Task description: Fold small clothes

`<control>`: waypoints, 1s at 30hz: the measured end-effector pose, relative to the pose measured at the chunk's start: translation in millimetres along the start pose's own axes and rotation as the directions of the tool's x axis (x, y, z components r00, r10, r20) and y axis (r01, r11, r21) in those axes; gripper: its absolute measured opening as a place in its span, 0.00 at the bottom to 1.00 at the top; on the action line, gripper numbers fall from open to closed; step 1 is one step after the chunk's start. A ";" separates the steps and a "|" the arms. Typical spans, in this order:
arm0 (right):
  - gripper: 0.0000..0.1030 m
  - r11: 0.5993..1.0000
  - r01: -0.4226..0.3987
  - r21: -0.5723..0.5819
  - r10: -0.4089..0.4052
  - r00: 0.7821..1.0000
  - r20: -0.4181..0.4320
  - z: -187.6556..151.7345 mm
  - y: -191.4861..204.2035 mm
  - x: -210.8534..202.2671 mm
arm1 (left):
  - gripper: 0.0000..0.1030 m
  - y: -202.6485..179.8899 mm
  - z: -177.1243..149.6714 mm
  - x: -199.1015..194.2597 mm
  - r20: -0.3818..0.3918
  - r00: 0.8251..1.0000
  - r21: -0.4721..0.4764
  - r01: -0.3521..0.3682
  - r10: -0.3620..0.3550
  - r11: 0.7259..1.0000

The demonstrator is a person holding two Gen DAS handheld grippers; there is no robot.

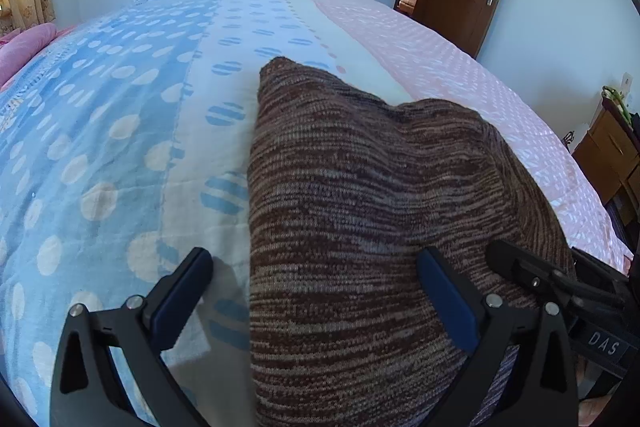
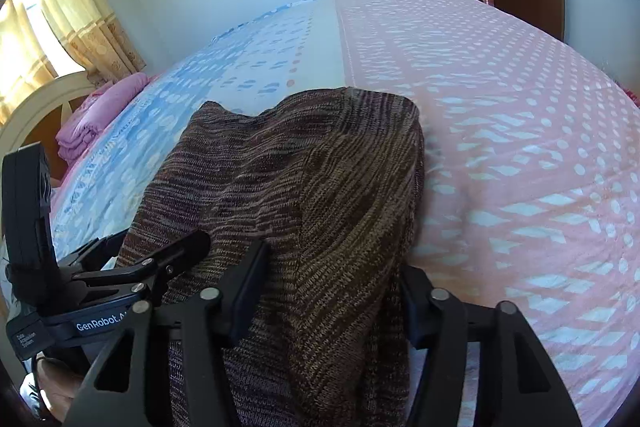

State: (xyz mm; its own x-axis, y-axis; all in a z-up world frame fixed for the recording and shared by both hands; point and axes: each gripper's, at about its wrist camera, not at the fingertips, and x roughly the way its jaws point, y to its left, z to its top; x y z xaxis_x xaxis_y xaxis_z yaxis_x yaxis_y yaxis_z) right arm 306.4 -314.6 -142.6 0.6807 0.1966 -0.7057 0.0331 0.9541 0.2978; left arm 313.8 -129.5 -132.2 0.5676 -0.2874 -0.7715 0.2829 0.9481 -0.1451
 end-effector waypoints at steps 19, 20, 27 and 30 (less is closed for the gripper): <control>0.28 0.949 0.228 -0.217 -0.202 0.970 0.137 -11.2 53.8 -13.1 | 0.50 -6.2 -1.2 -8.0 0.008 0.996 0.001 0.088 -0.088 0.996; 0.27 0.953 0.222 -0.206 -0.197 0.971 0.135 -12.2 54.6 -15.7 | 0.46 -3.2 -1.4 -11.4 -0.001 0.994 -0.020 0.106 -0.106 0.994; 0.26 0.998 0.012 0.061 -0.016 0.998 0.062 -24.6 42.2 -54.6 | 0.34 4.5 -13.2 -39.5 -0.098 0.977 -0.045 0.186 -0.189 0.982; 0.26 0.993 -0.042 0.108 0.036 0.998 0.053 -34.8 40.4 -69.3 | 0.41 2.9 -21.7 -46.7 -0.116 0.975 -0.026 0.188 -0.189 0.982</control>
State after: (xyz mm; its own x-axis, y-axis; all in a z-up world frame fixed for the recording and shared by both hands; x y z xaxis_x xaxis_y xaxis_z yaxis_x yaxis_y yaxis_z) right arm 235.0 -281.8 -104.1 0.7192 0.2189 -0.6594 0.0833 0.9151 0.3946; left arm 271.3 -110.4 -110.1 0.4105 -0.4441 -0.7965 0.3645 0.8805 -0.3031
